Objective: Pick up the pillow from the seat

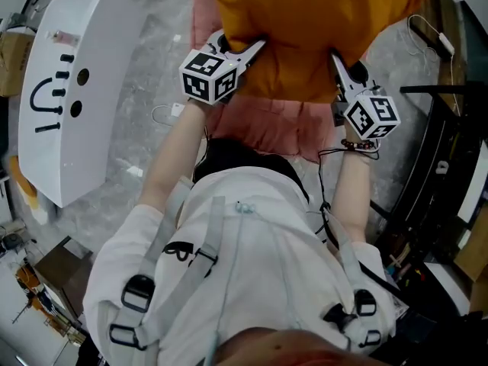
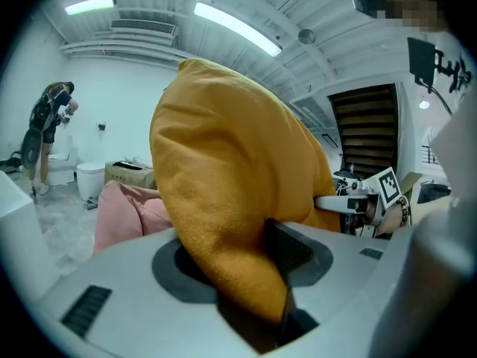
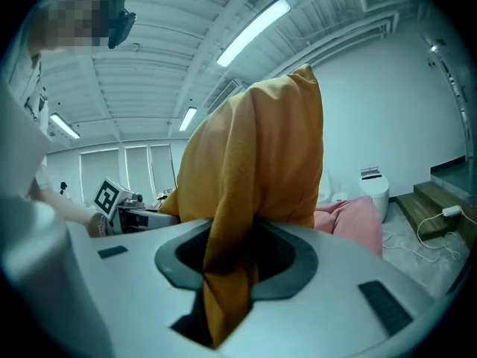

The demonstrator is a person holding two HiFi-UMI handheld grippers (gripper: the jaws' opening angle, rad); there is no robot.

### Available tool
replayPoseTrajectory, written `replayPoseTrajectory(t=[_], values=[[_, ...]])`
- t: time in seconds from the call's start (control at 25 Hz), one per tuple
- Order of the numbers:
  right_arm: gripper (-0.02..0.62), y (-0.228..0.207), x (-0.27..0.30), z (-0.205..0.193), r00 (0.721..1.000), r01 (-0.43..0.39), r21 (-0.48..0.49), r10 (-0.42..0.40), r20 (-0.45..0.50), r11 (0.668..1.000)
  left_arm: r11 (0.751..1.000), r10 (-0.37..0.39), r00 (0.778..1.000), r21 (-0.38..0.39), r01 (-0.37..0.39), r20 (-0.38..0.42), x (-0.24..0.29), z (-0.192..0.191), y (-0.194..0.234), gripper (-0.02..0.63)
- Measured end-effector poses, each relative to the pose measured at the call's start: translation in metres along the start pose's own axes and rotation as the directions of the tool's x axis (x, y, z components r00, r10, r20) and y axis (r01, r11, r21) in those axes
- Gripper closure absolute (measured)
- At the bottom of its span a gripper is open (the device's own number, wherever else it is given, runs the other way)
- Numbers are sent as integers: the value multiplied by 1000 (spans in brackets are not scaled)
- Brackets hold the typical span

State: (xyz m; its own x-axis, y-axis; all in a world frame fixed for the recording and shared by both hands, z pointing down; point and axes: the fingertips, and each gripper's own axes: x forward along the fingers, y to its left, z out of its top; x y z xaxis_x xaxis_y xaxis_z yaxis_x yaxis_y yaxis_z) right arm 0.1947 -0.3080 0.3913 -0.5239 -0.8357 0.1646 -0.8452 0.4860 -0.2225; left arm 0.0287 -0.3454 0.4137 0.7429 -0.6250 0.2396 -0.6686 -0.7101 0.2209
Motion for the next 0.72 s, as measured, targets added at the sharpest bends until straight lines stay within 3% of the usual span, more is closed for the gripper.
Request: replayPoseTrajectory(t=[0.44, 0.72], values=[[466, 15, -29, 51, 995, 17, -90, -8, 98, 996, 992, -29, 993, 124, 15, 117, -16, 54, -28, 394], [466, 22, -42, 100, 984, 13, -176, 19, 175, 984, 985, -33, 976, 171, -4, 216, -22, 99, -43, 393]])
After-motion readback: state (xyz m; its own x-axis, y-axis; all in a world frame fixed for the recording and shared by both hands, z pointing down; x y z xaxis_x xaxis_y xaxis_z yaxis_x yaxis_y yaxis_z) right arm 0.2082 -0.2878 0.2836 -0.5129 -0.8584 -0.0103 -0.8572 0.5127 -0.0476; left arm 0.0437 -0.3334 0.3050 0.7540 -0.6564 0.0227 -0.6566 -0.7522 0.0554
